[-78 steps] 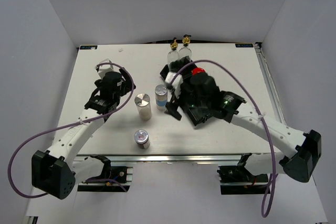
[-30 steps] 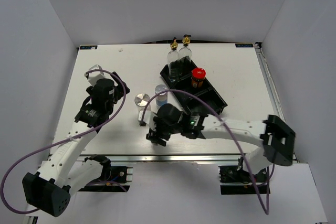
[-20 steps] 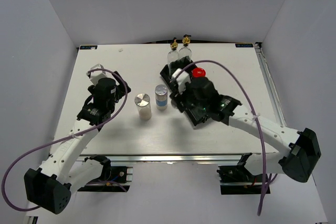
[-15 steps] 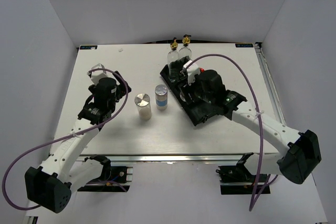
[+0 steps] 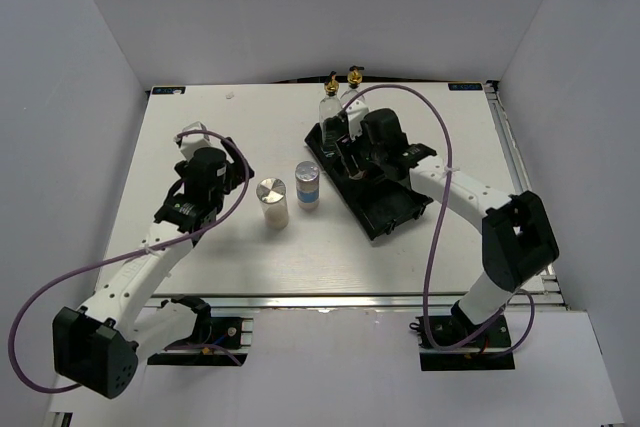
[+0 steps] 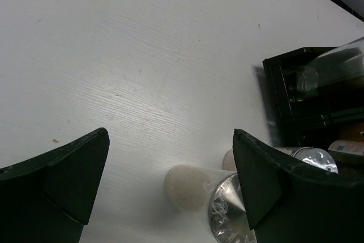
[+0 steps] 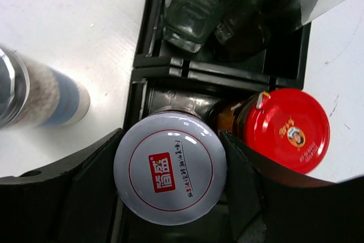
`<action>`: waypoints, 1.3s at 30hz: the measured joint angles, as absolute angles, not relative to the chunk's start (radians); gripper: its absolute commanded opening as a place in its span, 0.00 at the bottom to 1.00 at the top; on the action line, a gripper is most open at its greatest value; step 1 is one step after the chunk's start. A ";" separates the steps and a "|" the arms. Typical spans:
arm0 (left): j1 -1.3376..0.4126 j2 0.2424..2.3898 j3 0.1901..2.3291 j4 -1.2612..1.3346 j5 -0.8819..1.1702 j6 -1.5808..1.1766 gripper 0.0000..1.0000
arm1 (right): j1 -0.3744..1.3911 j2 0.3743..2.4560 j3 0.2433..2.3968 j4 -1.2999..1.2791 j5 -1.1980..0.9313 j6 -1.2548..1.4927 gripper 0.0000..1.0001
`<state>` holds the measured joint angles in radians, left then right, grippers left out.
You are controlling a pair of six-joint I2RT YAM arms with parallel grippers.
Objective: Organize the condiment bottles
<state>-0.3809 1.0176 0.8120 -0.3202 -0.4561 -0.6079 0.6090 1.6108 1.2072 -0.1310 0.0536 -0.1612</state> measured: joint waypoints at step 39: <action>-0.381 1.070 0.817 -0.314 -0.382 -0.603 0.98 | 0.601 1.518 1.211 -0.018 -0.152 -0.200 0.89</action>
<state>-0.3813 1.0702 0.8165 -0.3141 -0.3817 -0.6025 0.6010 1.5185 1.2106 -0.0181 -0.1524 -0.1997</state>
